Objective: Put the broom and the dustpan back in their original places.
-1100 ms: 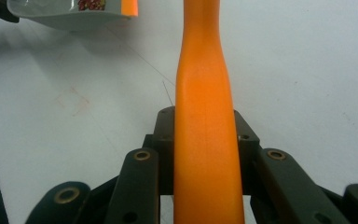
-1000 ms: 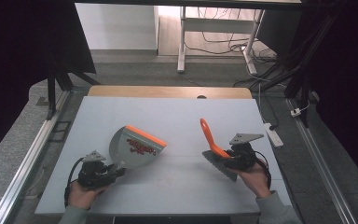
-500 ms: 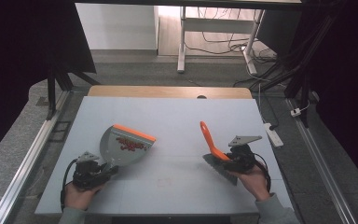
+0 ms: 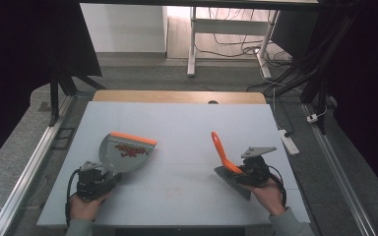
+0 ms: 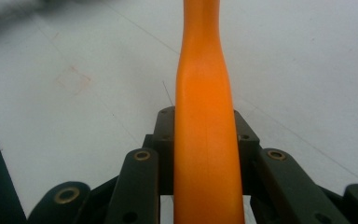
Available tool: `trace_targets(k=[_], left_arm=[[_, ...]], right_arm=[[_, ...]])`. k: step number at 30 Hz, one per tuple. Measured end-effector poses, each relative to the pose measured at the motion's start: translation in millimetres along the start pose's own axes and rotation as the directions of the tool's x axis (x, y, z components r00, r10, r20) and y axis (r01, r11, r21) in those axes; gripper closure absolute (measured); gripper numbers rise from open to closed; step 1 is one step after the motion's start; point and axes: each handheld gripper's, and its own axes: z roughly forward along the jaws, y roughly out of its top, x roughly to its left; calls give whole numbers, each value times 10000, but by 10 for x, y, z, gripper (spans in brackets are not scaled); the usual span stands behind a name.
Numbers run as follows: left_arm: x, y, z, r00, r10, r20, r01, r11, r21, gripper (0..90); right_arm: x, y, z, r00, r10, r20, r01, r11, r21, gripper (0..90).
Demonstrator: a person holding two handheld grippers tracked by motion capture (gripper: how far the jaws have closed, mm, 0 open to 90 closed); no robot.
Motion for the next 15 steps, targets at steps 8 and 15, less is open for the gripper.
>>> trace_targets(k=[8, 15], left_arm=[[27, -5, 20, 9992, -302, -263, 300, 9995, -70, 614], [29, -14, 48, 9979, -437, -482, 435, 9990, -53, 614]], right_arm=[[-55, -42, 89, 9993, 316, -181, -312, 9993, 222, 710], [-181, -89, 146, 9973, 724, -81, -720, 9967, 374, 710]])
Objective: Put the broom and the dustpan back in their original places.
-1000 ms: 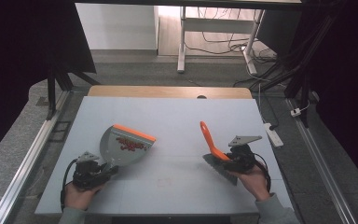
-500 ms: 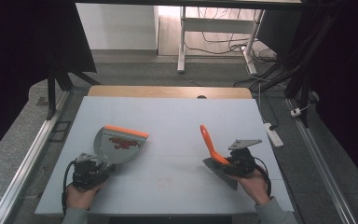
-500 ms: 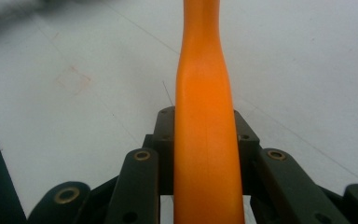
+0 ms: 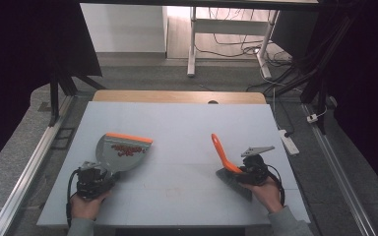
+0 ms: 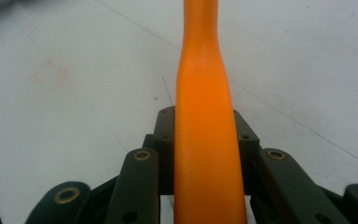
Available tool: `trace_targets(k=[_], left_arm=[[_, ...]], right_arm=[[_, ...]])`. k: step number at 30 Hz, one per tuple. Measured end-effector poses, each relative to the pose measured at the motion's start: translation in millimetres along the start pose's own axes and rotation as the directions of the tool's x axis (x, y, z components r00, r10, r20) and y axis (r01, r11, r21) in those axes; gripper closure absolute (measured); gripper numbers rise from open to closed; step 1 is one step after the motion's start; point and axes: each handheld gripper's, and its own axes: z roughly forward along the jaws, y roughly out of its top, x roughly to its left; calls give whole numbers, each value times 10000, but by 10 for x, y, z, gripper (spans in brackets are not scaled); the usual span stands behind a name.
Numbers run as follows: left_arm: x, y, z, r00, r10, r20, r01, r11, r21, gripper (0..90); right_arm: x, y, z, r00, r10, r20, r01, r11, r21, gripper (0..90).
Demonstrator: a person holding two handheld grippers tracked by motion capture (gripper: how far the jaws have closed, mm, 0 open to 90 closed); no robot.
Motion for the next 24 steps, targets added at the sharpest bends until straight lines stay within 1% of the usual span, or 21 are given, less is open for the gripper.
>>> trace_targets(k=[3, 5, 9, 12, 14, 16, 20, 24], left_arm=[[-4, -2, 21, 10000, -10, -40, 10, 10000, 60, 614], [-3, -3, 36, 10000, -55, -41, 56, 9999, 144, 614], [-2, -6, 51, 9998, -141, -122, 144, 9997, 198, 614], [-12, -6, 67, 9994, -236, -245, 244, 9993, 291, 614], [-17, -8, 83, 9991, -341, -271, 351, 9987, 364, 614], [-26, -16, 98, 9981, -476, -389, 493, 9979, 427, 613], [-34, -27, 116, 9977, -535, -427, 559, 9968, 568, 612], [-34, -31, 125, 9976, -569, -402, 594, 9963, 615, 611]], right_arm=[[-49, 1, 4, 10000, 18, 5, -18, 10000, 13, 710], [-77, 11, 3, 10000, -46, 26, 46, 9999, 124, 707], [-166, 27, 9, 10000, 36, 43, -37, 9997, 249, 698], [-232, 37, 20, 9999, 159, -37, -158, 9992, 366, 675], [-286, 49, 30, 9995, 326, -57, -323, 9983, 481, 652], [-330, 53, 39, 9989, 467, -78, -462, 9973, 565, 629], [-371, 50, 57, 9985, 544, 60, -547, 9963, 664, 583], [-374, 50, 71, 9979, 492, 420, -521, 9961, 717, 530]])
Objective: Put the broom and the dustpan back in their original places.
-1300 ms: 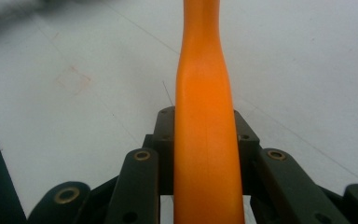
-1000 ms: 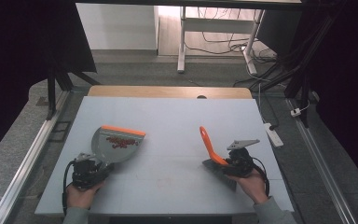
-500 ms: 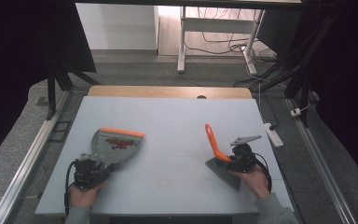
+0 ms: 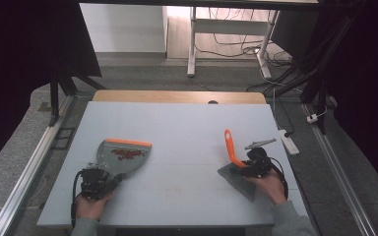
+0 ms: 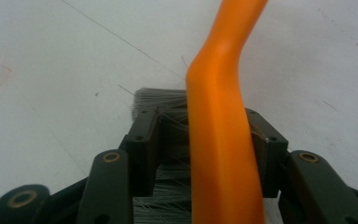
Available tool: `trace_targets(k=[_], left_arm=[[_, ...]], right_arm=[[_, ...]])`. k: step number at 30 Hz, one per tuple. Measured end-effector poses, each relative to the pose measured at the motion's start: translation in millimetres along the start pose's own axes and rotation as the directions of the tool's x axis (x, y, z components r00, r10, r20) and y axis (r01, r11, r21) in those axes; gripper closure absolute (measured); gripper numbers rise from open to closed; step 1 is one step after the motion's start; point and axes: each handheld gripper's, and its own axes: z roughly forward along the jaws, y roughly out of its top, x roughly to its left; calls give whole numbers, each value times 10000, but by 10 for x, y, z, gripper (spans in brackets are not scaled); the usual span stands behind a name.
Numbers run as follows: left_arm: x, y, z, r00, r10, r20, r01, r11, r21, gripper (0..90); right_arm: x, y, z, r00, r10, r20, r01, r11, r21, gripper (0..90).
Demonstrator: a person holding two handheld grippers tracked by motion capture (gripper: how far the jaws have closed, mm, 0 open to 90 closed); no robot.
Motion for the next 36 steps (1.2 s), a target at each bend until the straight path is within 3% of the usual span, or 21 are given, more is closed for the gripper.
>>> trace_targets(k=[5, 9, 15, 17, 22, 24, 27, 32, 34, 36], left_arm=[[2, -4, 2, 9997, 11, 232, -12, 10000, 36, 579], [-13, -3, 1, 9994, 143, 313, -147, 9998, 111, 512], [-1, -13, -30, 10000, 60, 69, -60, 10000, 3, 352], [16, -15, -63, 10000, 66, 65, -66, 9999, -82, 302], [33, -18, -173, 9980, 630, 58, -628, 9974, -346, 252], [11, -11, -218, 9945, 1043, 126, -1036, 9936, -443, 253], [-20, 5, -257, 9838, 1779, 213, -1768, 9833, -434, 268], [-9, 6, -270, 9770, 2058, 554, -2025, 9774, -602, 267], [-42, 8, -296, 9685, 2392, 694, -2336, 9691, -795, 270], [-90, 23, -319, 9527, 2880, 968, -2795, 9557, -922, 275]], right_arm=[[-29, -3, 26, 9995, 60, 313, -63, 9999, 96, 468], [-68, -7, 45, 9993, 252, 258, -255, 9996, 134, 451], [-63, -5, 47, 9984, 213, 531, -220, 9997, 127, 407], [-57, -4, 36, 9952, 215, 950, -226, 9997, 101, 362], [-77, -25, -30, 9934, 266, 1117, -242, 9995, -226, 361], [-62, -34, -77, 9926, 142, 1209, -87, 9989, -459, 362], [1, -47, -166, 9908, -228, 1334, 341, 9959, -835, 375], [69, -67, -218, 9897, -637, 1283, 782, 9907, -1117, 387], [86, -77, -219, 9904, -739, 1170, 874, 9895, -1154, 390], [122, -93, -230, 9904, -921, 1034, 1046, 9870, -1221, 398]])
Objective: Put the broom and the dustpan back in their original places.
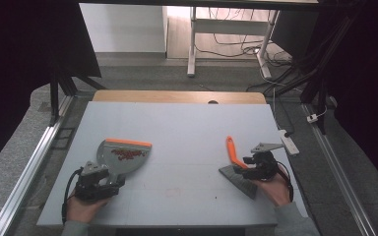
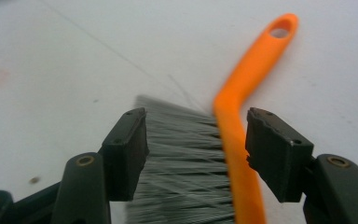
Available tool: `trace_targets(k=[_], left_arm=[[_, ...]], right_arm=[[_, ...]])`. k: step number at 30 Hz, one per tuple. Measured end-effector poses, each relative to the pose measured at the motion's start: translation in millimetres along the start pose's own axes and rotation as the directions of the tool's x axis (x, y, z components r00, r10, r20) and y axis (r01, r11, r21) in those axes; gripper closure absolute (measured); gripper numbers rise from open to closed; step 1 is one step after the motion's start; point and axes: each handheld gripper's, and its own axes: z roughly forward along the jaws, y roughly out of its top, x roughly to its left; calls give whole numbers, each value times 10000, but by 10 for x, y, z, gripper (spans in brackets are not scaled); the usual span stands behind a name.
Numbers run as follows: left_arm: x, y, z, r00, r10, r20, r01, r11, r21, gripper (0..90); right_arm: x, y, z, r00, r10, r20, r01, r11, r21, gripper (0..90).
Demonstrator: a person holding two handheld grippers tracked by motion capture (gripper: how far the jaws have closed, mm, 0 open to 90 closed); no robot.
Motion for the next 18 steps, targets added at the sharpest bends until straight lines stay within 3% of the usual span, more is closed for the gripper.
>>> trace_targets(k=[3, 7, 18], left_arm=[[-53, 35, 12, 9974, 527, 493, -527, 9986, -18, 284], [-83, 56, 69, 9910, 764, 1095, -773, 9970, 35, 283], [-96, 94, 100, 9812, 1098, 1590, -1121, 9937, 61, 281]], right_arm=[[81, -26, -27, 9990, -350, -275, 348, 9994, -70, 401], [185, -69, -51, 9960, -771, -450, 762, 9969, -215, 401], [244, -127, -96, 9918, -1103, -644, 1058, 9920, -692, 404]])
